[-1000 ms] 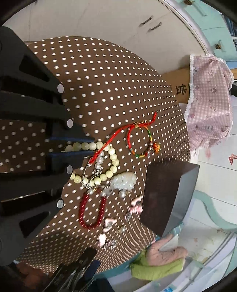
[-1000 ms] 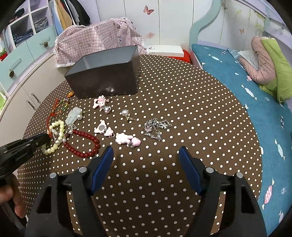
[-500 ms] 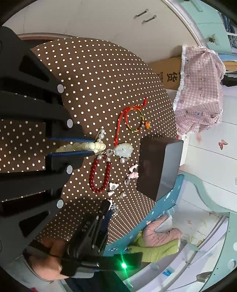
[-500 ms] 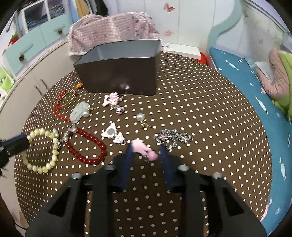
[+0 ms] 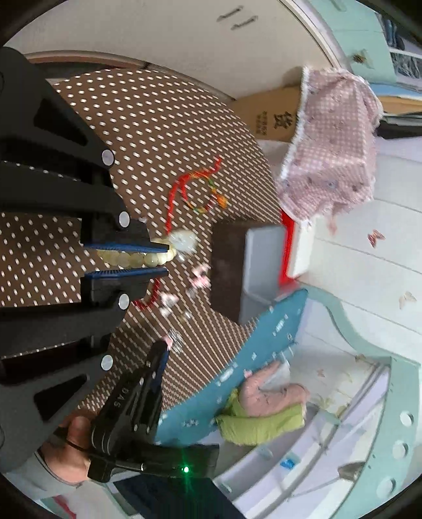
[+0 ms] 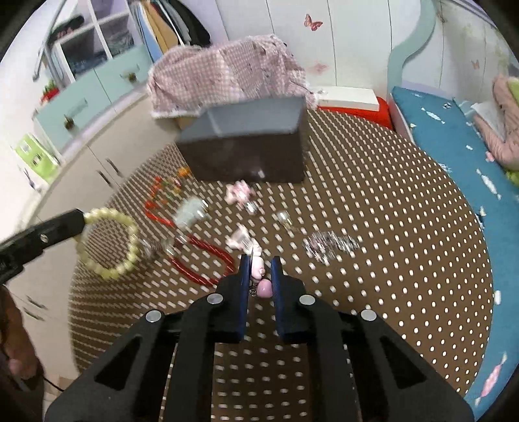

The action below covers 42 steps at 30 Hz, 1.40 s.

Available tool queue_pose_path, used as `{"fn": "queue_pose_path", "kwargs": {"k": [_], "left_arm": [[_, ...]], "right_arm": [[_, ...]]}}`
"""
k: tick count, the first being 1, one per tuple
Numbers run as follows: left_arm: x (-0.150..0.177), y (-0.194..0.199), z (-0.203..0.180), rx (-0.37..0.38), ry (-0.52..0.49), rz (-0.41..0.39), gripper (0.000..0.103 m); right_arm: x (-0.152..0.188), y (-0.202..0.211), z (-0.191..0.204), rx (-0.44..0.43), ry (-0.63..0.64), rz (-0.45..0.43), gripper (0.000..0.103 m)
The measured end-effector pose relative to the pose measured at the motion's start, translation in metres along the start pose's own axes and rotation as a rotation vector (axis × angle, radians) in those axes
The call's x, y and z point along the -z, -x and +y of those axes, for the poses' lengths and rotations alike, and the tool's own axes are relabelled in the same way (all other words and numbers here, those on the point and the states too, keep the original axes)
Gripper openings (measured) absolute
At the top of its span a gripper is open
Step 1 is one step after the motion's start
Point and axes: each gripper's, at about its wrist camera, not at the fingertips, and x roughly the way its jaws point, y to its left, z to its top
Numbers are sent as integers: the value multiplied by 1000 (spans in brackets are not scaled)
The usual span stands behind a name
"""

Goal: Organize jewelry
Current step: 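Carry both items into the grey metal box and open both tools, then withdraw both tools from the box back over the table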

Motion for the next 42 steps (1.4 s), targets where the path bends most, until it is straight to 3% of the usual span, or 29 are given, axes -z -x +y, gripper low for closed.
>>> {"fn": "queue_pose_path", "kwargs": {"k": [5, 13, 18, 27, 32, 33, 34, 35, 36, 37, 38, 42], "left_arm": [[-39, 6, -9, 62, -22, -59, 9], [-100, -28, -13, 54, -29, -98, 9], [-133, -59, -6, 44, -12, -92, 9], [-157, -69, 1, 52, 19, -122, 9], [-155, -88, 5, 46, 31, -58, 10], [-155, -94, 7, 33, 36, -33, 10], [-154, -100, 10, 25, 46, -4, 14], [-152, -103, 13, 18, 52, 12, 39], [-150, -103, 16, 6, 63, 21, 55], [-148, -100, 18, -6, 72, 4, 76], [-145, -95, 20, -19, 73, -19, 82], [-135, -73, 21, -88, 53, -59, 91]], "right_arm": [[-44, 17, 10, -69, -30, -78, 12], [-107, -7, 11, -6, -25, -108, 12], [-126, -24, 3, 11, -37, -88, 12], [-140, -43, -1, 30, -32, -50, 12], [-142, -52, -6, 54, -37, -13, 13], [-141, -55, -6, 71, -37, -3, 18], [-141, -55, -7, 73, -38, -4, 25], [-141, -54, -8, 71, -43, -13, 49], [-140, -53, -9, 75, -48, -24, 78], [-138, -49, -10, 74, -51, -48, 83], [-137, -45, -11, 68, -51, -68, 87], [-128, -28, -21, 92, -93, -107, 95]]}}
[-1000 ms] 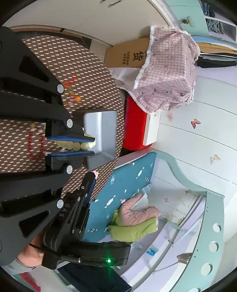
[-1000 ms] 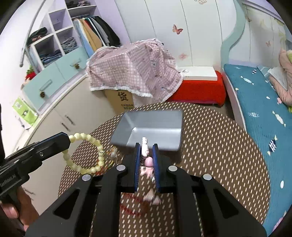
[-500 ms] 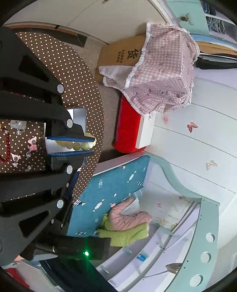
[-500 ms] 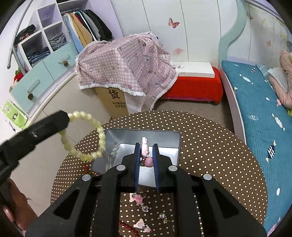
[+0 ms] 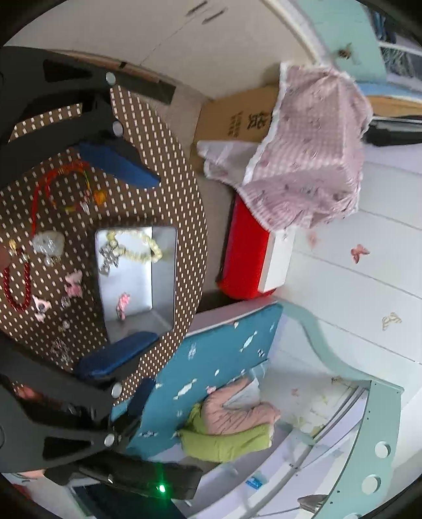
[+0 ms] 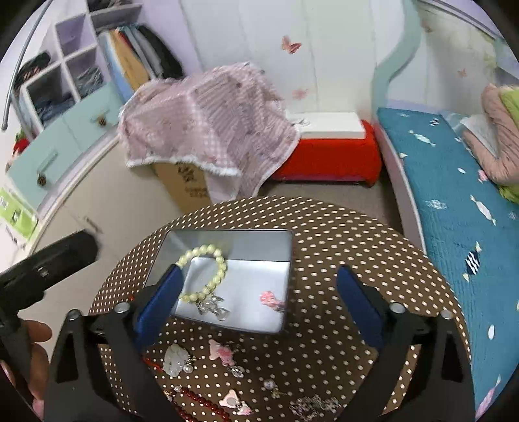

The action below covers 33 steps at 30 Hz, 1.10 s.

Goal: Organize jewelry
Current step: 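Withdraw both tools from the box back over the table, then grasp the red bead bracelet with the left tool while the right tool grasps the white kitty charm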

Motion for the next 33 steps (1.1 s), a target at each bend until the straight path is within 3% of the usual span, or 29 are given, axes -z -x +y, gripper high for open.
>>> {"fn": "queue_pose_path", "kwargs": {"k": [7, 14, 24, 33], "left_arm": [[44, 49, 9, -143, -39, -99, 95], [102, 74, 14, -238, -83, -88, 95], [139, 75, 15, -242, -64, 2, 96], [147, 24, -6, -195, -83, 124, 96]], "right_arm": [[37, 52, -18, 30, -60, -79, 95], [80, 77, -18, 71, -65, -59, 95], [124, 69, 6, 146, 77, 21, 95], [135, 62, -10, 146, 58, 44, 95]]}}
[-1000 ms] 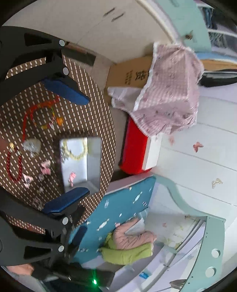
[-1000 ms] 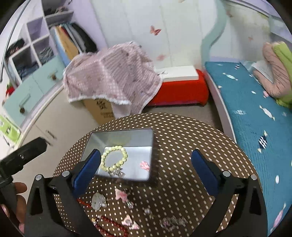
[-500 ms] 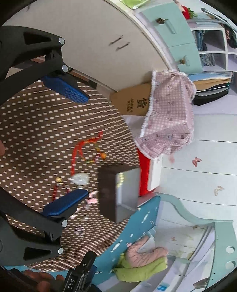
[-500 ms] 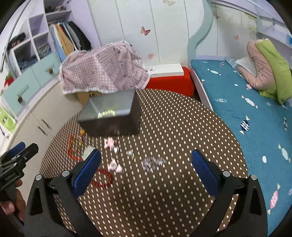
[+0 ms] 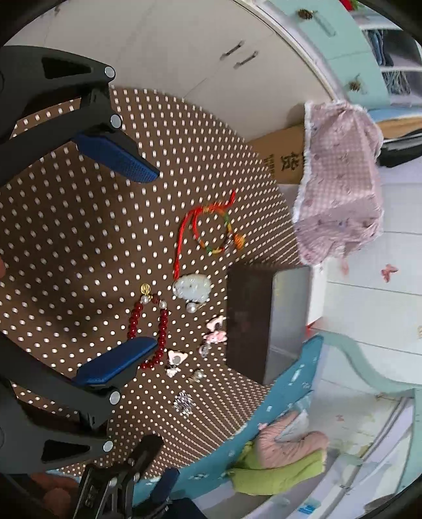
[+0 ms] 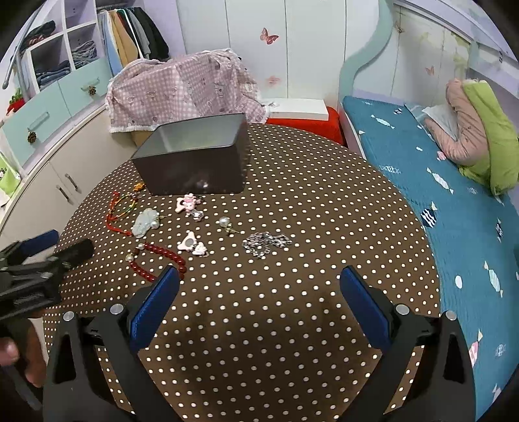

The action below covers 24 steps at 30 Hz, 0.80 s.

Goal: Organize jewelry
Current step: 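Grasp the red bead bracelet with the left tool while the right tool grasps the white kitty charm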

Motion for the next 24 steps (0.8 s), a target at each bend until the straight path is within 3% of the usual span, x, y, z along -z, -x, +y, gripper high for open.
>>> {"fn": "queue_pose_path", "kwargs": {"k": [7, 10, 12, 14, 16, 24], "left_arm": [[0, -42, -14, 10, -28, 95, 93], [2, -55, -16, 19, -31, 148, 57], [2, -54, -19, 13, -59, 136, 43], [3, -53, -19, 28, -66, 137, 17], [5, -51, -16, 49, -65, 138, 8], [15, -27, 3, 86, -21, 99, 8]], "right_arm": [[0, -4, -5, -13, -9, 8, 95], [-1, -7, -6, -23, -4, 13, 95], [-2, -8, -5, -29, -2, 15, 95], [-3, -11, -3, -36, 3, 18, 95], [-5, -15, 0, -43, 9, 26, 93], [-8, -40, 27, -120, 79, 83, 55]]}}
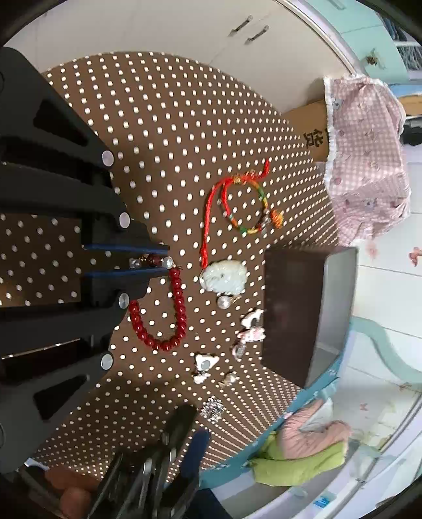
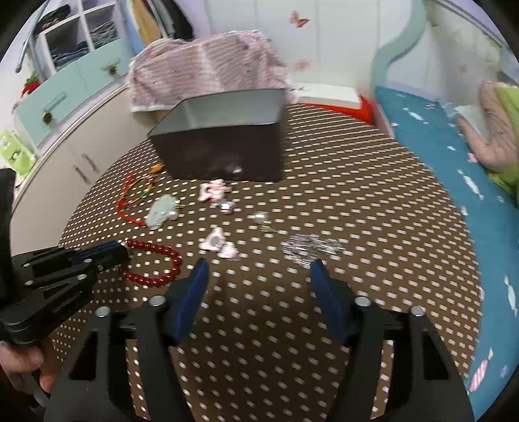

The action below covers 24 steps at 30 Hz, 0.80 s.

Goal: Organize jewelry
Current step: 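Grasp the red bead bracelet with the left tool while the right tool grasps the white kitty charm, then carry both items into the grey box and open both tools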

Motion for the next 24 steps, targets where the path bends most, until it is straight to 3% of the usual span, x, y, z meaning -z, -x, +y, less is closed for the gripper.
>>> {"fn": "queue_pose_path", "kwargs": {"k": [7, 9, 10, 14, 24], "left_arm": [[-2, 31, 16, 2, 30, -60, 8], [-4, 39, 20, 5, 35, -77, 8], [-5, 41, 20, 6, 37, -82, 8], [-10, 50, 20, 14, 40, -103, 8], [-23, 72, 14, 69, 42, -149, 8]], "right_arm": [[-9, -31, 21, -16, 102, 32, 36], [-11, -33, 23, -6, 113, 24, 17], [-11, -33, 24, -4, 122, 24, 12], [-4, -29, 32, -16, 157, 16, 12], [-7, 3, 23, -97, 83, -27, 12]]}}
